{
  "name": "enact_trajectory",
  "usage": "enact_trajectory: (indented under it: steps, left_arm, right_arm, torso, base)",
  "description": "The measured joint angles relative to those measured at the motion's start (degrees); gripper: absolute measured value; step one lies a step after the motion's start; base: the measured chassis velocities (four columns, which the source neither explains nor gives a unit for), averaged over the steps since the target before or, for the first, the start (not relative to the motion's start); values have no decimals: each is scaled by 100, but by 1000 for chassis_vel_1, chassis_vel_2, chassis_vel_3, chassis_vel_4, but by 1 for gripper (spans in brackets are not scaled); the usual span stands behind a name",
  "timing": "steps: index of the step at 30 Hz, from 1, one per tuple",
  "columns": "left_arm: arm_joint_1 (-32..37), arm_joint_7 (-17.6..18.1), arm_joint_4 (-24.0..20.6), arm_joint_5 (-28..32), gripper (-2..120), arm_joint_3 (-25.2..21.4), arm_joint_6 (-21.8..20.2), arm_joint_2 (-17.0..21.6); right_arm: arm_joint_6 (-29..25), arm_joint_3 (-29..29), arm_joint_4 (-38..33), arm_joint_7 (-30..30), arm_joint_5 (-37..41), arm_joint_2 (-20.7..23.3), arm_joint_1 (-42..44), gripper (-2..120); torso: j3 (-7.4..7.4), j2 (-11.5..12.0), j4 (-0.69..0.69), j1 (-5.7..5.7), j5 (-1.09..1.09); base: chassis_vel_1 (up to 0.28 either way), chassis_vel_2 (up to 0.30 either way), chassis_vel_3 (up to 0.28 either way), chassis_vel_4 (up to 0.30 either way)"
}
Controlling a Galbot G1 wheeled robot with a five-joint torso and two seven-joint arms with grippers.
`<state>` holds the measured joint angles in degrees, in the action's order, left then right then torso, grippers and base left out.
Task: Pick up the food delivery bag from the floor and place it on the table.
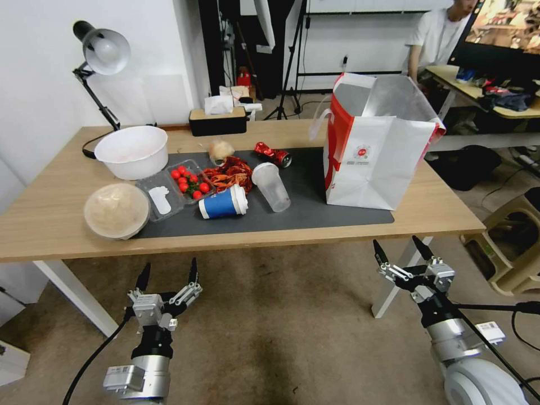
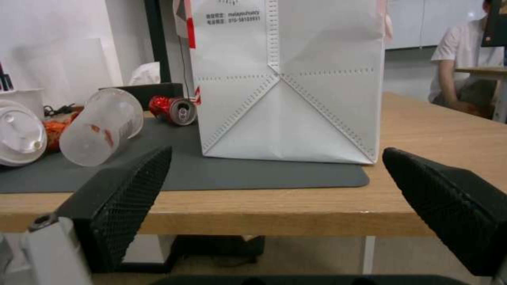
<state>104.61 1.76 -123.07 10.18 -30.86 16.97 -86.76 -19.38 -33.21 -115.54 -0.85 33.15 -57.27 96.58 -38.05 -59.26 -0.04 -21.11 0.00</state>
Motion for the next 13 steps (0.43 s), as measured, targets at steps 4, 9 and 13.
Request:
enact_trajectory:
  steps: [4, 9, 13]
  left_arm:
    - [1, 2, -3, 0, 100, 1, -6, 0]
    - [2, 3, -6, -1, 100, 3, -8, 0]
    - [3, 3, -7, -1, 100, 4, -9, 0]
  right_arm:
    - [0, 0, -3, 1, 1, 1, -1, 100]
    - [0, -1, -5, 4, 4, 3, -1, 100]
    - [0, -2, -6, 5, 7, 5, -1, 100]
  torso:
    - [0, 0, 0, 0, 0]
    - [0, 0, 0, 0, 0]
    - [0, 0, 0, 0, 0]
  base:
    - [0, 0, 0, 0]
    - [0, 0, 0, 0]
    - [0, 0, 0, 0]
